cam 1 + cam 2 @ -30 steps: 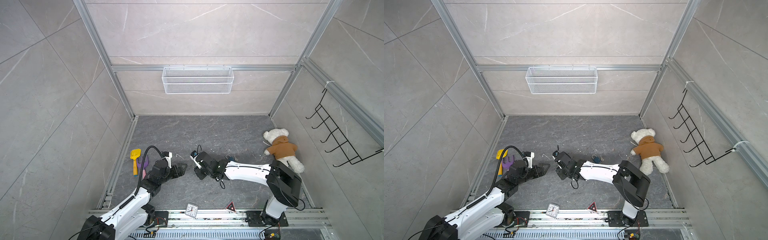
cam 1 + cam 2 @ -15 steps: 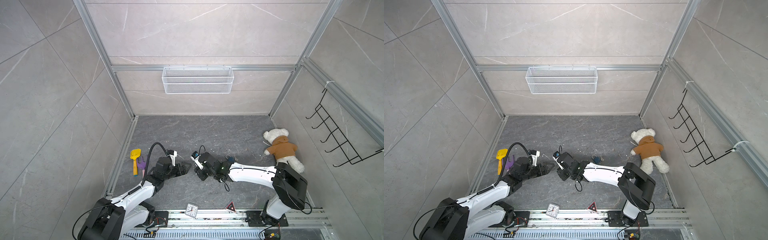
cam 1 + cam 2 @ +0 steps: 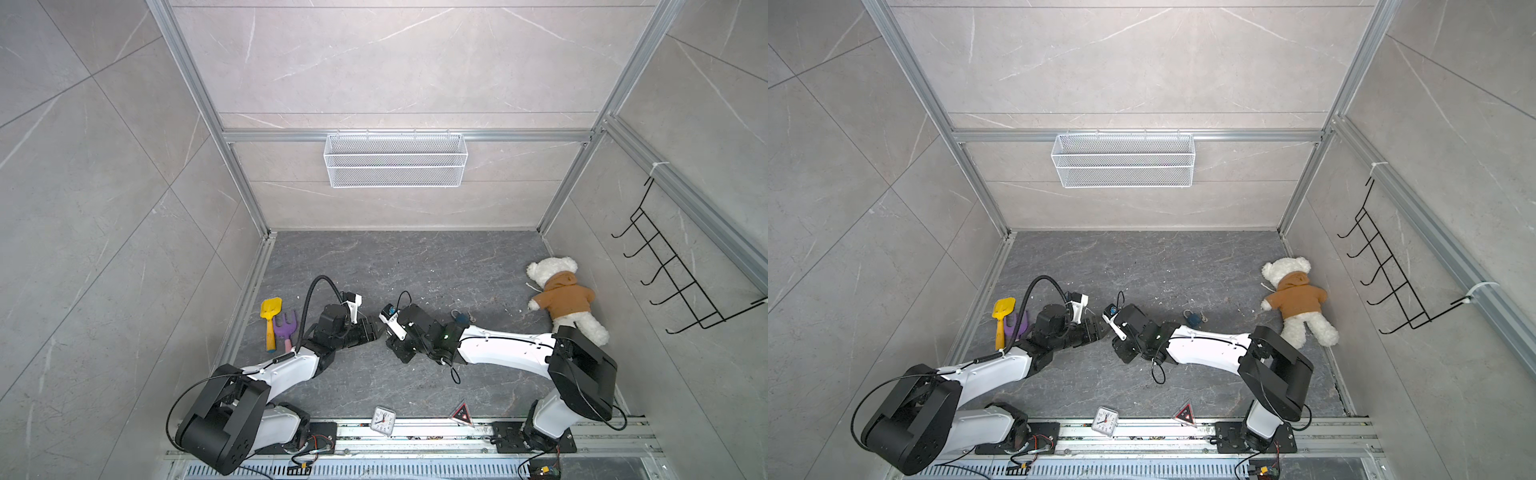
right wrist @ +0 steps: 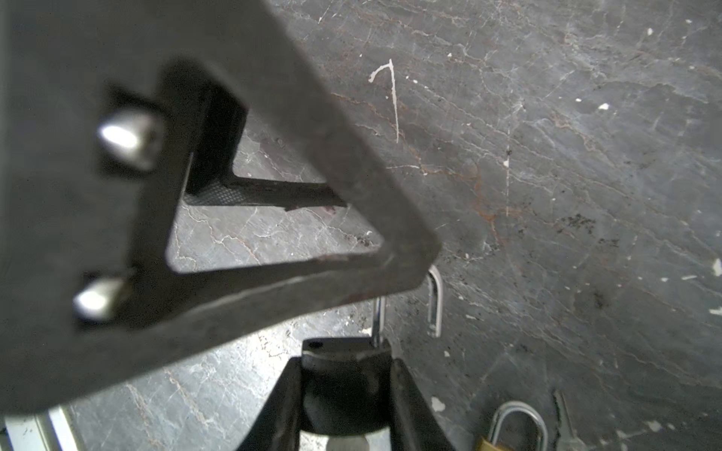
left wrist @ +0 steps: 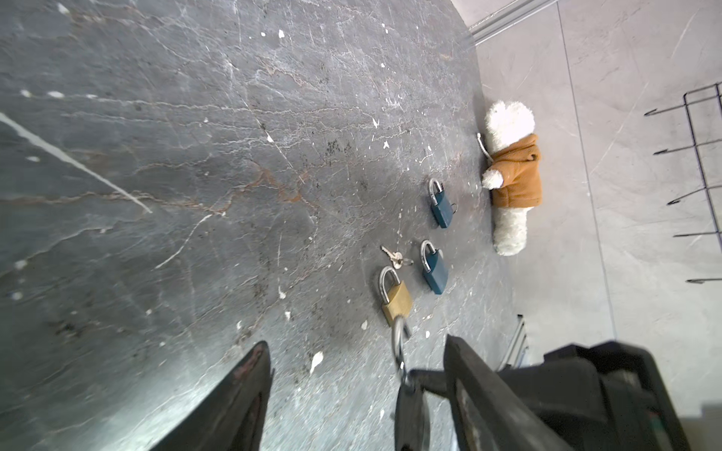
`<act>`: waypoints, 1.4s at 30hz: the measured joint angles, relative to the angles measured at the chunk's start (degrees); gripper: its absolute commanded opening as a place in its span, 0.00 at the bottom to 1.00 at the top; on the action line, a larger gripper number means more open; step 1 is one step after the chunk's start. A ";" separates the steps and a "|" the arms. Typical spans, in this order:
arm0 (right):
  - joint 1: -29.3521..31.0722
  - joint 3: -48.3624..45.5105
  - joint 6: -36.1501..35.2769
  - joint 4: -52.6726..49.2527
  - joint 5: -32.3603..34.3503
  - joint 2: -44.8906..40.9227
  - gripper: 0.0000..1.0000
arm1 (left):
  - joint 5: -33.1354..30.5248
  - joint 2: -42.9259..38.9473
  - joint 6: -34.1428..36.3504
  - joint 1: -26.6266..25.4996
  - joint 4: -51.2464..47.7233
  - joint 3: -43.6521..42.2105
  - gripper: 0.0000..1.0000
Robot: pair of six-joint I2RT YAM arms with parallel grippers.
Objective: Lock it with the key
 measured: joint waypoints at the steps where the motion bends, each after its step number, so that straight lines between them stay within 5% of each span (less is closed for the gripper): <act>1: 0.04 0.00 -0.02 -0.02 -0.11 0.00 0.27 | 0.44 0.83 -0.15 -0.07 0.35 0.37 0.61; 10: 0.48 0.00 -0.02 -0.02 -0.31 0.00 0.27 | 2.36 6.32 -1.36 -3.28 3.10 3.08 0.33; 17: 0.66 0.00 0.00 -0.46 -0.07 -0.24 0.27 | 2.69 8.92 -2.23 -5.25 4.72 4.24 0.01; 25: 0.68 0.00 0.02 -0.87 0.87 -0.61 0.28 | 3.34 9.03 -2.95 -5.57 6.03 4.46 0.00; 31: 0.66 0.00 0.39 -0.26 1.64 -1.60 0.59 | 2.32 7.80 -4.33 -5.79 8.31 2.93 0.00; 42: 0.35 -13.97 1.29 14.05 0.39 -18.64 0.65 | -9.29 -5.57 -16.46 -7.26 14.56 -4.20 0.00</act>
